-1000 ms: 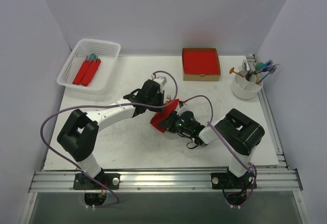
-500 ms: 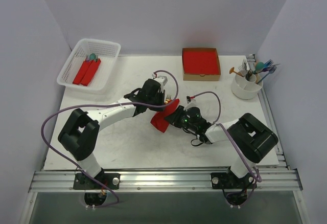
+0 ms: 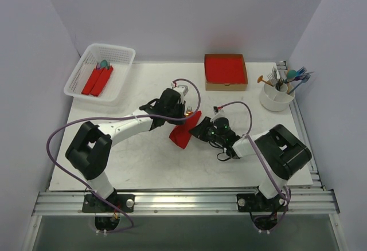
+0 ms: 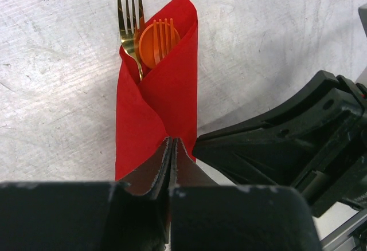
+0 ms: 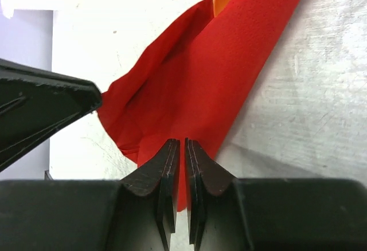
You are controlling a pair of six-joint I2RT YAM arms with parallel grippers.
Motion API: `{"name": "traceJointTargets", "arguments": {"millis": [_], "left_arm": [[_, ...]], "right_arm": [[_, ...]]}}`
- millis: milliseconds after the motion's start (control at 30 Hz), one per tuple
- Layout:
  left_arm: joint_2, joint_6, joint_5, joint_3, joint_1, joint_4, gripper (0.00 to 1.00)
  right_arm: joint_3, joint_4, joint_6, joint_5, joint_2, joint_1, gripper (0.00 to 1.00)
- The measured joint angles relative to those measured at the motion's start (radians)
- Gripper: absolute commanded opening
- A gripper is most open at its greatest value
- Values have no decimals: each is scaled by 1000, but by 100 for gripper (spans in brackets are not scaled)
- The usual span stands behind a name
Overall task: Place the utensils on the paper napkin and roll it up
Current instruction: Roll the napkin at the center of the board.
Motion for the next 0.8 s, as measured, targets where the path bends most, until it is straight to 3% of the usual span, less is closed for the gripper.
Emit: {"name": "traceJointTargets", "arguments": {"millis": [300,800], "left_arm": [[0,0,0,0,-17,3,2],[0,0,0,0,-43,26,2]], "right_arm": [[3,84,-1,-91,117,-22,10],[31,113,-6,-126,121,-22,11]]}}
